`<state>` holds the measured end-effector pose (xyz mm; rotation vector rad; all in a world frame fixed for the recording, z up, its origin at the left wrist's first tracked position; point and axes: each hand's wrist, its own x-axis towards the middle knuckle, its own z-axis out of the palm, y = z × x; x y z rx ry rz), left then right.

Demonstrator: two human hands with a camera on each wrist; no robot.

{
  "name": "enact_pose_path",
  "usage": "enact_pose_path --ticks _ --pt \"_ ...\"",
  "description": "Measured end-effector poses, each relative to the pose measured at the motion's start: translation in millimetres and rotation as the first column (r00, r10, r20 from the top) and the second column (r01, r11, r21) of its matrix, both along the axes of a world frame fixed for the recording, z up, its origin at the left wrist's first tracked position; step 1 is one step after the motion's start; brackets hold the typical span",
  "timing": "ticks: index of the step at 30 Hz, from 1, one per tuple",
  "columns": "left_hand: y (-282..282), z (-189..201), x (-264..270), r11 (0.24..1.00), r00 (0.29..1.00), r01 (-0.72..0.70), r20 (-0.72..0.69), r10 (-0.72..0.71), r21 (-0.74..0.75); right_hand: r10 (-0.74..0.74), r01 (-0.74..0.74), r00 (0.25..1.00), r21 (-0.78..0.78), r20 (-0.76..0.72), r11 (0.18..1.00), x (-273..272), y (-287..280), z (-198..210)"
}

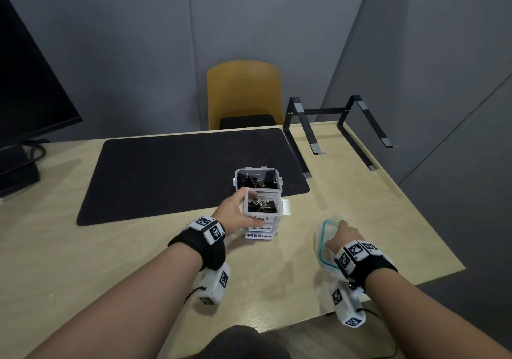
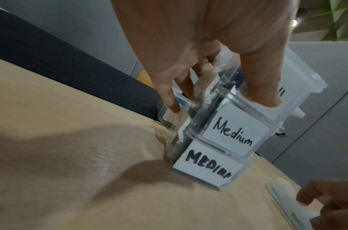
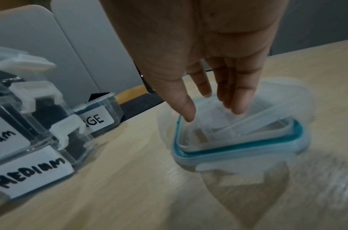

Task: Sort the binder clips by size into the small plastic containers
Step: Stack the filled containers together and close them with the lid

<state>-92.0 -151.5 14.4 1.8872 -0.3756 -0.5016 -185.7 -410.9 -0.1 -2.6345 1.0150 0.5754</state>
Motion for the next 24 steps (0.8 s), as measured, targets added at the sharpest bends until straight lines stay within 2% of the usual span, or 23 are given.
enact_pose_path --ticks 7,11,14,16,19,24 --pt "1 0 -1 1.000 1.000 0.000 -0.024 0.000 -0.015 0.164 -0.166 0.986 -0.056 -0.044 0.985 1 1 -1" --pt "1 1 -3 1.000 0.999 -0.007 -0.031 0.006 -0.028 0.176 -0.175 0.984 -0.053 0.018 0.983 10 5 19" --pt "1 0 -3 0.999 0.999 -0.009 -0.035 0.007 -0.045 0.189 -0.185 0.967 -0.040 0.173 0.982 19 13 46" --pt "2 0 -3 0.999 0.999 -0.004 -0.036 0.002 -0.050 0.177 -0.193 0.928 0.014 0.328 0.981 25 19 67" --pt "2 0 -4 0.998 0.999 -0.001 -0.047 -0.002 -0.058 0.153 -0.256 0.821 0.115 0.550 0.960 32 31 96" --pt "1 0 -4 0.997 0.999 0.000 -0.054 -0.004 -0.074 0.110 -0.388 0.649 0.202 0.753 0.899 38 52 113"
